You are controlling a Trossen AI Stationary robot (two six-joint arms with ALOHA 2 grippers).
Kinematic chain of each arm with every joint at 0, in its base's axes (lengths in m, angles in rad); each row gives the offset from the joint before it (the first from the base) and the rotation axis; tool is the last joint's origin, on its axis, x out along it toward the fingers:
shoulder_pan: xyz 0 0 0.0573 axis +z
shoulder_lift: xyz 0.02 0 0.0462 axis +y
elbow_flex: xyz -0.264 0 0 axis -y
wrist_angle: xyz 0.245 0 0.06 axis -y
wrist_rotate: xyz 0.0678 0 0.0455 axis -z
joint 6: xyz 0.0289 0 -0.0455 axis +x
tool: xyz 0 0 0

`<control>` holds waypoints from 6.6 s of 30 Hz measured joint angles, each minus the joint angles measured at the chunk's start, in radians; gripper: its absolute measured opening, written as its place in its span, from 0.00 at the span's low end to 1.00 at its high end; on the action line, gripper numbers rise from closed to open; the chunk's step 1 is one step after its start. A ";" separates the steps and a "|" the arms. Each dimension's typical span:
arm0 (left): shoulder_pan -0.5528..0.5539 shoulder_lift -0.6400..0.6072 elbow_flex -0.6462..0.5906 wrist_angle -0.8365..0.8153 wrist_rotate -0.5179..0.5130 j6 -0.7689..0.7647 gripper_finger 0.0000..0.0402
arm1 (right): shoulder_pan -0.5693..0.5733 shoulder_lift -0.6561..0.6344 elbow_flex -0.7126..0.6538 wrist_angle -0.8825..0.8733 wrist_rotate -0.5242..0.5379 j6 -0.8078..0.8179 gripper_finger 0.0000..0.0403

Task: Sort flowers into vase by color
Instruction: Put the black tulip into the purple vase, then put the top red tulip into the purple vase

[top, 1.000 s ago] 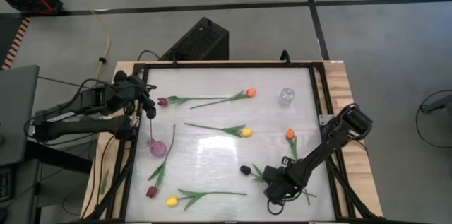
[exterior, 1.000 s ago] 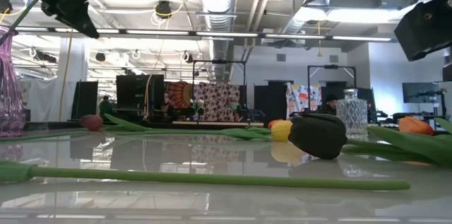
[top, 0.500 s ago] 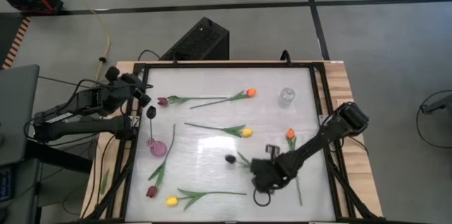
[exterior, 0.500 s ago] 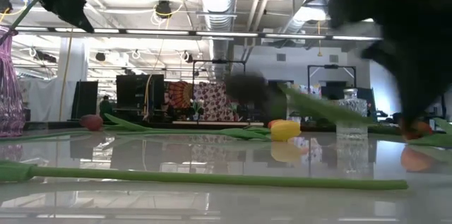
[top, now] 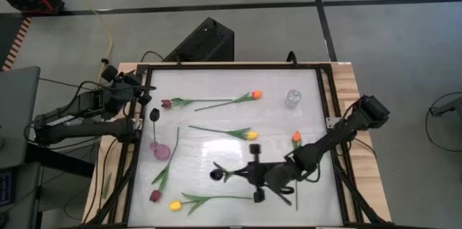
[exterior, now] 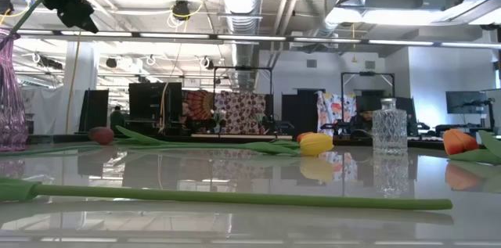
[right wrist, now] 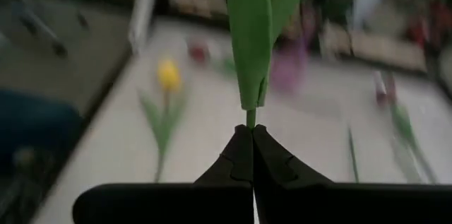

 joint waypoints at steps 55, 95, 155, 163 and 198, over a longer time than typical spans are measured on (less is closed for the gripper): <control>0.746 -0.059 -0.095 0.651 0.610 0.308 0.37 | -0.371 0.750 0.905 0.685 -0.646 -0.291 0.05; 0.652 -0.154 -0.176 0.687 0.597 0.388 0.37 | -0.463 0.848 1.059 0.204 -0.595 -0.187 0.15; 0.441 0.980 0.407 0.306 0.877 0.261 0.37 | -0.463 -0.070 -0.297 0.019 -0.493 -0.112 0.55; 0.361 1.198 0.507 0.081 1.001 0.300 0.37 | -0.503 -0.080 -0.378 0.076 -0.487 -0.176 0.55; 0.319 1.392 0.413 0.056 0.859 0.281 0.00 | -0.632 -0.093 -0.381 0.042 -0.493 -0.272 0.55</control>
